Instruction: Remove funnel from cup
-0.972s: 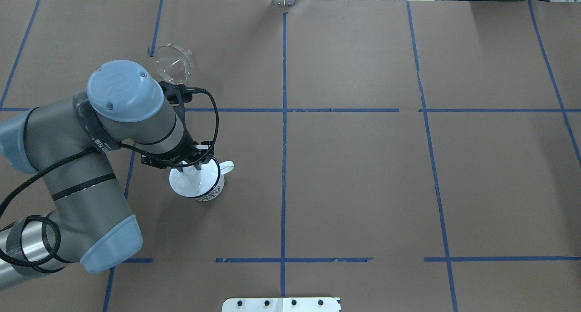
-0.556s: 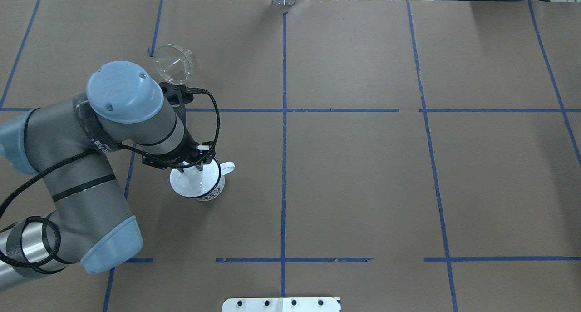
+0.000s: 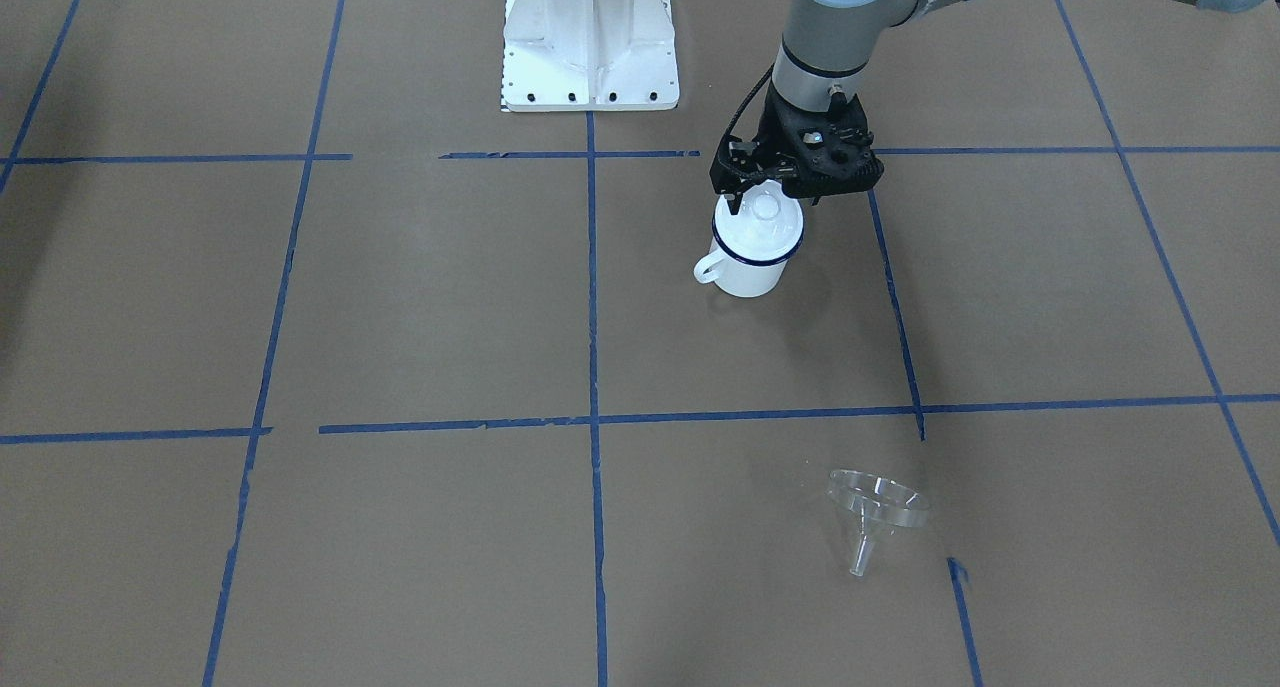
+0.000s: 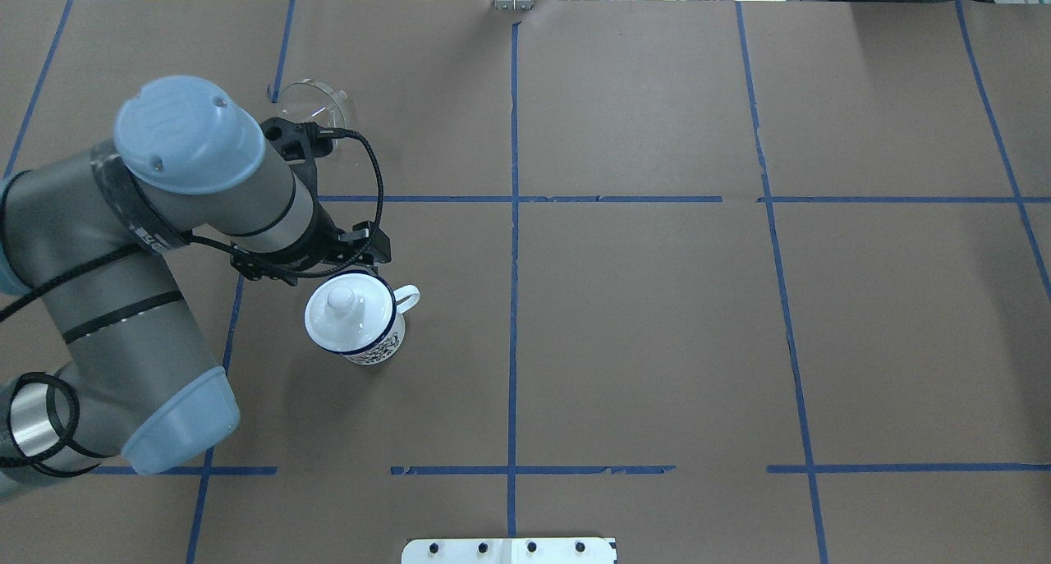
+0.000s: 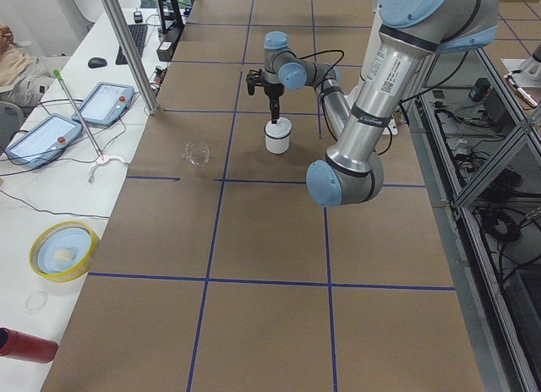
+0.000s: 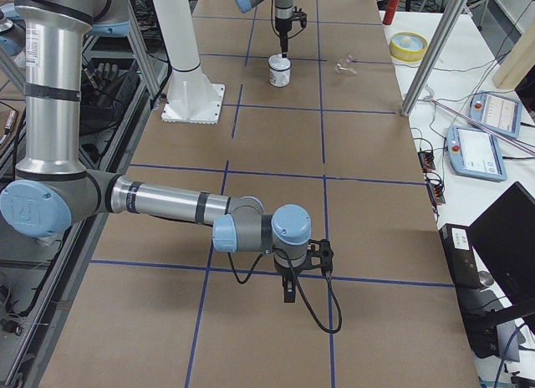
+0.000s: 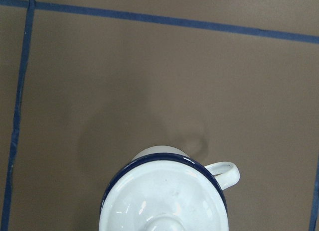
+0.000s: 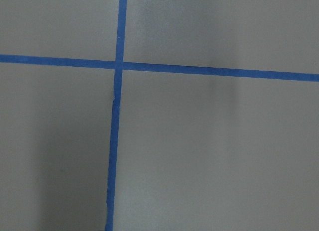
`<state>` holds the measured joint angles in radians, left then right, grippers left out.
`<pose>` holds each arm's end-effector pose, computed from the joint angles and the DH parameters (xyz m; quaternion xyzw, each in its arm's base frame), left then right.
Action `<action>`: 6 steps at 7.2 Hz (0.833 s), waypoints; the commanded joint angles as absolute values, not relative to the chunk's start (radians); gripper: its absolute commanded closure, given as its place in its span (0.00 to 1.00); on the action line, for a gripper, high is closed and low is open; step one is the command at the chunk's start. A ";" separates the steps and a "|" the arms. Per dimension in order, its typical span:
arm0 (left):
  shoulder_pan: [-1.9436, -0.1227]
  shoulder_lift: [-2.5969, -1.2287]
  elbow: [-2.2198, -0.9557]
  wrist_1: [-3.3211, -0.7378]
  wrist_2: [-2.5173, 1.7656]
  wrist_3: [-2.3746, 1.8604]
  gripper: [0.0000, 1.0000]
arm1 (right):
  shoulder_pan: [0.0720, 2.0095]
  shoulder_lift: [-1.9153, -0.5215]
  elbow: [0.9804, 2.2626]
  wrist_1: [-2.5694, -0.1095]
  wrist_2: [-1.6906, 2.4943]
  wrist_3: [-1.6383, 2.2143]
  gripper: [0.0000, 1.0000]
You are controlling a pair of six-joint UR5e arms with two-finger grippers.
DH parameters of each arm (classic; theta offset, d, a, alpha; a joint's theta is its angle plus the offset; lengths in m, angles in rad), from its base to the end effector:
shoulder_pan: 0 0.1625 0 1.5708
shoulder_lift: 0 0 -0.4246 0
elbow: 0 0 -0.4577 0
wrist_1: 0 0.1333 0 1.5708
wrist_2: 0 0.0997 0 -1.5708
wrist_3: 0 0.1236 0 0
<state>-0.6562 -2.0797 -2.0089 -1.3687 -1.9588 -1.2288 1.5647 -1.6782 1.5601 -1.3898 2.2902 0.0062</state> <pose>0.4425 -0.4499 0.1783 0.0132 0.3995 -0.0737 0.9137 0.0487 -0.5146 0.7251 0.0273 -0.3520 -0.0110 0.9355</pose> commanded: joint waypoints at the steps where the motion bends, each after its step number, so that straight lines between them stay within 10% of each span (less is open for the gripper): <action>1: -0.788 -2.038 -2.043 -1.371 -1.970 -1.051 0.00 | 1.565 -1.678 1.560 -1.390 2.290 0.006 0.00; 6: -1.359 -1.664 -1.984 -1.468 -2.264 -0.105 0.00 | 1.565 -1.678 1.560 -1.390 2.290 0.006 0.00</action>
<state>-1.2029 -1.7625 -2.0242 -1.4619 -2.1962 -0.3627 1.5647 -1.6782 1.5601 -1.3898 2.2902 0.0061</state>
